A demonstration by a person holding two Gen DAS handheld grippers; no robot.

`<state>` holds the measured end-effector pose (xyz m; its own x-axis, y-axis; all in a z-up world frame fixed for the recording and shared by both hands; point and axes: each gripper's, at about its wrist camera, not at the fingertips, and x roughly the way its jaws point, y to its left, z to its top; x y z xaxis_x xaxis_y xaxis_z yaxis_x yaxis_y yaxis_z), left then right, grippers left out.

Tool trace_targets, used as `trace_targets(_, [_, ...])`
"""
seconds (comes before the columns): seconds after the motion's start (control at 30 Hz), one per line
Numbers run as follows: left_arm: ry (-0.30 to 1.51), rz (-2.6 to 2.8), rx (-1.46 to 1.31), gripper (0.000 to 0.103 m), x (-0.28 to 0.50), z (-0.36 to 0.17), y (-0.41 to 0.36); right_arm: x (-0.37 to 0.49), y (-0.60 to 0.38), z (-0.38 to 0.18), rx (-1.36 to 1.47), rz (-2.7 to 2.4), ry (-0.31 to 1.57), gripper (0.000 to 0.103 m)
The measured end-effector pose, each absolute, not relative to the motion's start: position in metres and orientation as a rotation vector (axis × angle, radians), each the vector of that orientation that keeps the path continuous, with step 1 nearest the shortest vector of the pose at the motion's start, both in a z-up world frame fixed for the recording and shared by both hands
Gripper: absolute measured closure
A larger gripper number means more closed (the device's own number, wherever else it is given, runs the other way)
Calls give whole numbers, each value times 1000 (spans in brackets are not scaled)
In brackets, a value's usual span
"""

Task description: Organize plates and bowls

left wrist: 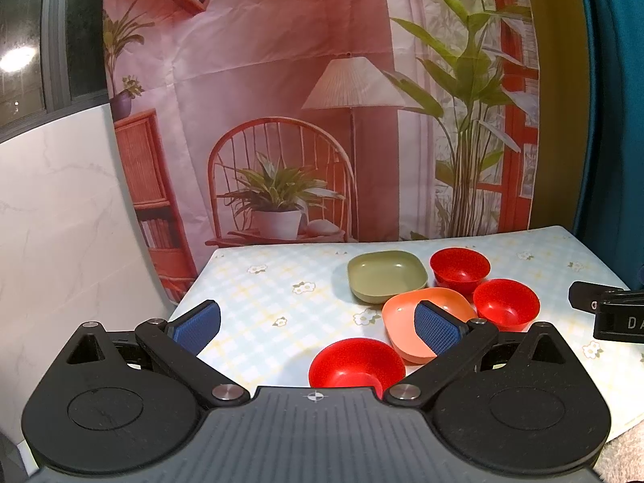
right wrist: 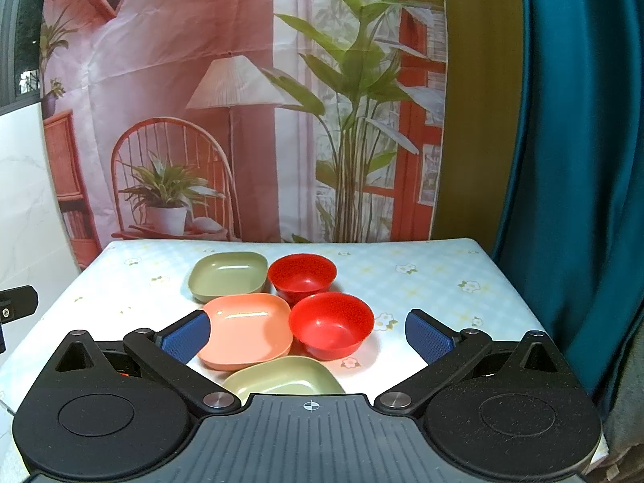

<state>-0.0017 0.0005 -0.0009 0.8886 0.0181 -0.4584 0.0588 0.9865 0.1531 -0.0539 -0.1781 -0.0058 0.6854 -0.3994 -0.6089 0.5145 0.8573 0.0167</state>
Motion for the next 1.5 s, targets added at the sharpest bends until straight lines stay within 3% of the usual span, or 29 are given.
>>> trace_targets(1.5, [483,-22,168,0,0,-4,0,-54,-178,-7,201,-516,640,0])
